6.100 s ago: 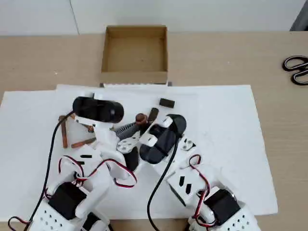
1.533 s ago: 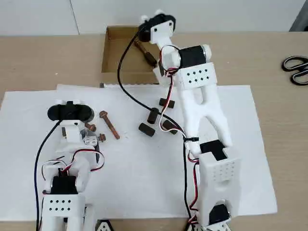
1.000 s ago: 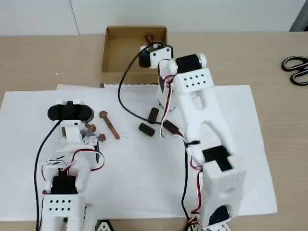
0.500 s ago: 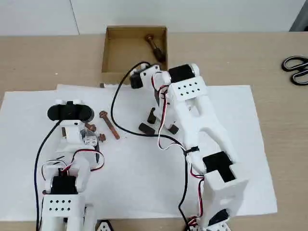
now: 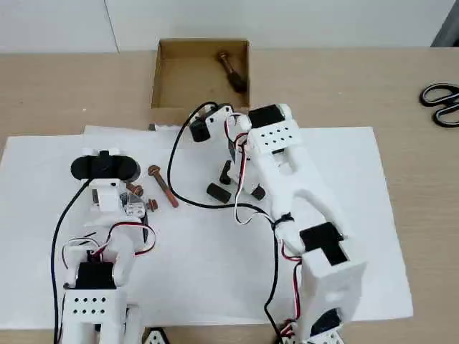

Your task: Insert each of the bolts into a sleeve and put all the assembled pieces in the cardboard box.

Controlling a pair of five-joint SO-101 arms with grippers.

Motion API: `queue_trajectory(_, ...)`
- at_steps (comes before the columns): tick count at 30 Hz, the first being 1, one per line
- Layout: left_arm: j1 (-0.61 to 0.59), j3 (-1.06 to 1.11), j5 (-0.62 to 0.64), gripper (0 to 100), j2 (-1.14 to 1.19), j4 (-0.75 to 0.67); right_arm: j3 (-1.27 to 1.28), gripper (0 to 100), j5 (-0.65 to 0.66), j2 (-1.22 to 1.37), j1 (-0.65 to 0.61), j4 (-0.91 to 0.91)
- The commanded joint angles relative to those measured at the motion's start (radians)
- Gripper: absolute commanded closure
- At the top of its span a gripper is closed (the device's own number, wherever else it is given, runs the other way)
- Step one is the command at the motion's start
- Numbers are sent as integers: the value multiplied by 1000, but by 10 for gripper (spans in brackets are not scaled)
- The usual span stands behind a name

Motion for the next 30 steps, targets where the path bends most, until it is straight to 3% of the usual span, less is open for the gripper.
queue_trajectory(1, -5, -5, -9, 993, -9, -21, -5, 809, 8, 4, -4, -38)
queue_trajectory(17, -5, -5, -9, 993, -11, -21, -2, 812, 6, 133, -1, -70)
queue_trajectory(22, -5, -5, -9, 993, -11, -21, -2, 899, 8, 168, -1, -90)
queue_trajectory(30, -6, -5, -11, 993, -11, -21, -2, 909, 8, 248, 1, -93)
